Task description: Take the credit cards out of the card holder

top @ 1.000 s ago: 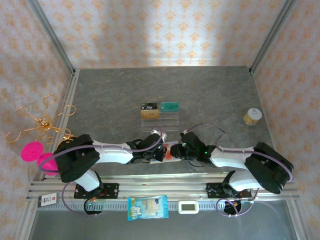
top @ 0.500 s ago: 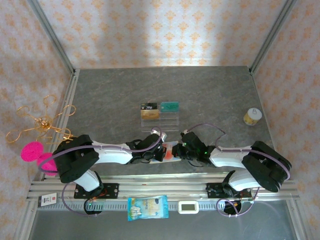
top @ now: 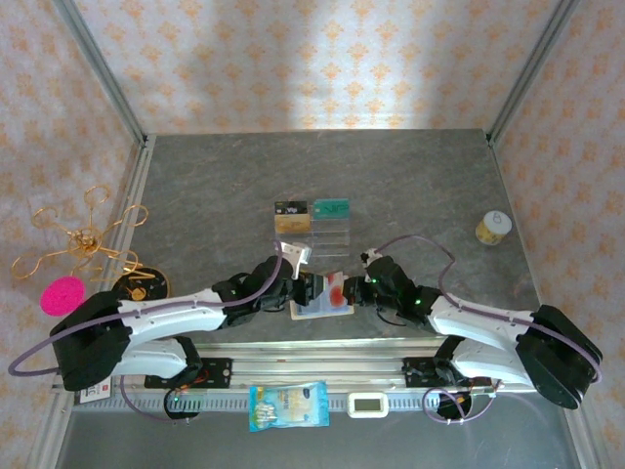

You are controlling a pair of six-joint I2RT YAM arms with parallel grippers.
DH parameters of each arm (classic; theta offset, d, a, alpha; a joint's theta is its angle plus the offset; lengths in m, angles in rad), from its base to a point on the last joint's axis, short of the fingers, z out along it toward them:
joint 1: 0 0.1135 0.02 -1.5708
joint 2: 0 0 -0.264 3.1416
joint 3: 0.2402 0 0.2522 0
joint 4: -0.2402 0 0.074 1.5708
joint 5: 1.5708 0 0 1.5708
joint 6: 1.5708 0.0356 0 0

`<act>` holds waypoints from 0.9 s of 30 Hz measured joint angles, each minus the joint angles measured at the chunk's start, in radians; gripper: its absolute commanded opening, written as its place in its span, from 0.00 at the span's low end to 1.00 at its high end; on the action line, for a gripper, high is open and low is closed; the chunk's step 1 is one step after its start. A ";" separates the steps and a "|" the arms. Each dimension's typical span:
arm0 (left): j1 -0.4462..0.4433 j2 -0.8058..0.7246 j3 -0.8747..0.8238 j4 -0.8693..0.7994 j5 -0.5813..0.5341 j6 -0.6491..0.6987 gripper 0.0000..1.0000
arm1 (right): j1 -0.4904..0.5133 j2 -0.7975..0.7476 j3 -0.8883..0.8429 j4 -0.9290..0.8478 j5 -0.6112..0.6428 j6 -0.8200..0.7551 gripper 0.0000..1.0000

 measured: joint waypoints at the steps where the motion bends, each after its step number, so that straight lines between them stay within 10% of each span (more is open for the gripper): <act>1: 0.007 -0.006 -0.018 0.012 0.000 -0.001 0.32 | 0.000 0.001 0.000 -0.004 0.000 0.000 0.00; 27: 0.116 -0.317 -0.282 0.330 0.209 -0.059 0.61 | 0.000 -0.211 0.065 0.065 -0.239 -0.112 0.00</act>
